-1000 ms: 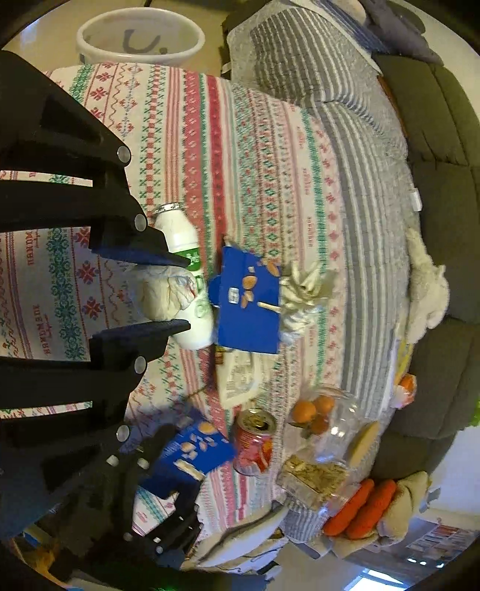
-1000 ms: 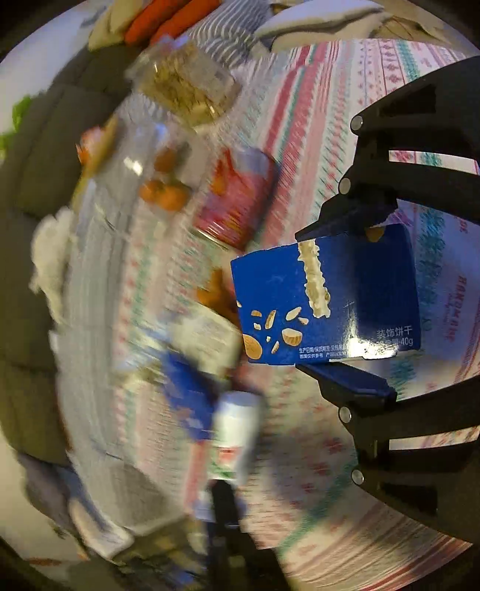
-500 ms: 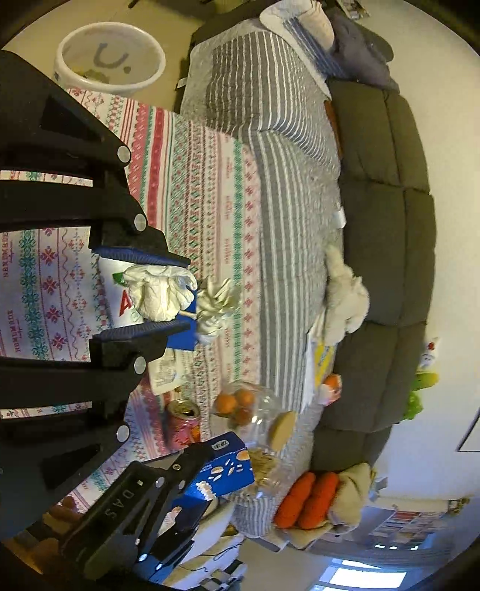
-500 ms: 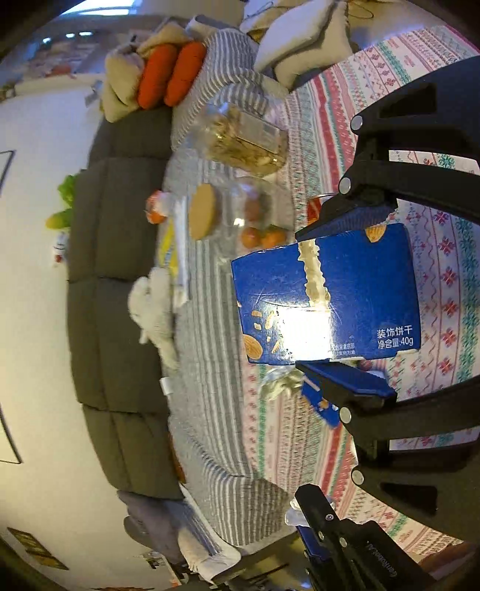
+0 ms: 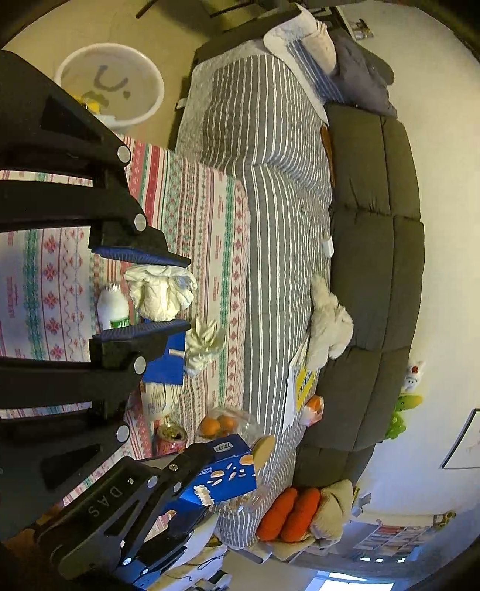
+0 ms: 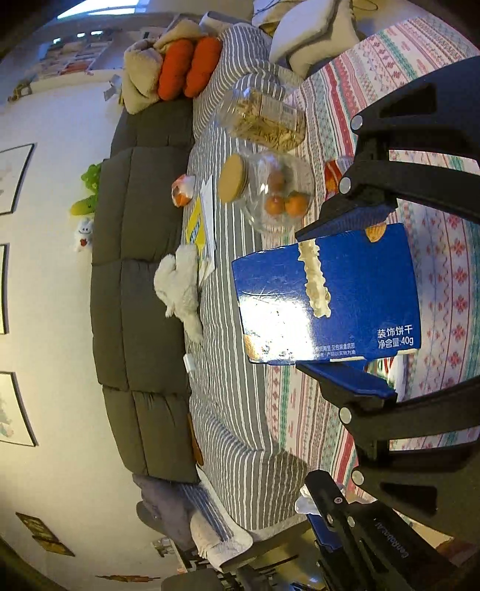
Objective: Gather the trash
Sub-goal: 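Lift the tissue and blue box and carry both toward the wastebasket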
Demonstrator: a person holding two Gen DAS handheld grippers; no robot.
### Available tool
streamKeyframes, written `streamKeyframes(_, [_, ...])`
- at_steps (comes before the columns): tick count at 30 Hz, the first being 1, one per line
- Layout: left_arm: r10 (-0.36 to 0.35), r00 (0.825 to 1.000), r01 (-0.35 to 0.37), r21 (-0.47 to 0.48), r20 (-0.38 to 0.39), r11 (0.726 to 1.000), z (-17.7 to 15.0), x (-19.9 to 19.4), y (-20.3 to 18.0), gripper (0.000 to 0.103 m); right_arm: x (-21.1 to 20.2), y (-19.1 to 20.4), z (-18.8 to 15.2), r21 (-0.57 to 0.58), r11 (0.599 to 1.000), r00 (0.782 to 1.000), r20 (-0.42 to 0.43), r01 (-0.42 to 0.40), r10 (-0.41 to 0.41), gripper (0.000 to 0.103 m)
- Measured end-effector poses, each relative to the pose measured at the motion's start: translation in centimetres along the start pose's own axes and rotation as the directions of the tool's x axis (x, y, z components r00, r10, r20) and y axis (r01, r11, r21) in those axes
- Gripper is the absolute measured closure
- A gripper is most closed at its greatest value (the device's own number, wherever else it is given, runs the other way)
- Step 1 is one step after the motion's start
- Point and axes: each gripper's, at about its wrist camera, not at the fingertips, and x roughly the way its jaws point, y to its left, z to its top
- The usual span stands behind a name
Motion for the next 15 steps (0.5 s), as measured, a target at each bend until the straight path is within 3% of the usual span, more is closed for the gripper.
streamKeyframes(15, [0.085, 0.996, -0.085, -0.095, -0.001, 0.992, 0.4, -2.8, 7.3, 0.076, 0.0, 7.6, -0.5, -0.033, 0.992, 0.993, -0.002, -0.122, 0.122, 0.041])
